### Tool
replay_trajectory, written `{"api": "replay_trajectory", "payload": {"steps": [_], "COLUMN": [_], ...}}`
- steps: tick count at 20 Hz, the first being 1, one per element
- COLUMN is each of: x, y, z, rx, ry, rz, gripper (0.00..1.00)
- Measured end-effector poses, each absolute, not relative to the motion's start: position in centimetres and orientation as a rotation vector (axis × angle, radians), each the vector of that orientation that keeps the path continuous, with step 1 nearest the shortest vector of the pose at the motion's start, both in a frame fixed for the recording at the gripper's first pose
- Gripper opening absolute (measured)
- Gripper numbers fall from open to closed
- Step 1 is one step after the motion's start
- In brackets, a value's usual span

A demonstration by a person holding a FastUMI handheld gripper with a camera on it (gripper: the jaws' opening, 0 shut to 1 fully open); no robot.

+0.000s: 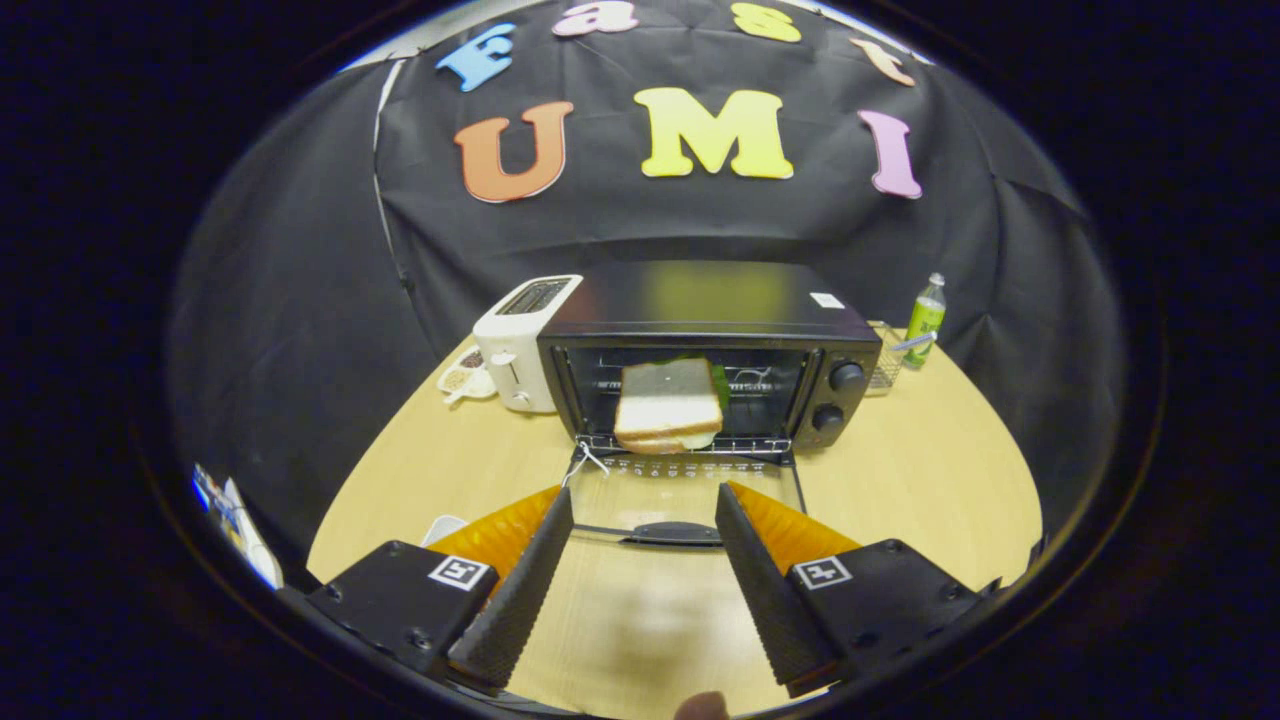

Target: Open the toaster oven, put the food inside, and close the toaster oven door.

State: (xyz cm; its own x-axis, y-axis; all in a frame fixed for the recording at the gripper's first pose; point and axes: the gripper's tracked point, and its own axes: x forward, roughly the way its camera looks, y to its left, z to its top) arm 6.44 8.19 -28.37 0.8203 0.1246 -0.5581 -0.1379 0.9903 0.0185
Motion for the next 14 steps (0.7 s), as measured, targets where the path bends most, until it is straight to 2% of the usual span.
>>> {"api": "replay_trajectory", "payload": {"steps": [5, 14], "x": [3.6, 3.1], "y": [7.6, 7.2], "z": [-30.4, -37.5], "rx": [-0.022, -0.024], "ry": [0.546, 0.6], "rz": [0.159, 0.147], "gripper": [0.95, 0.95]}}
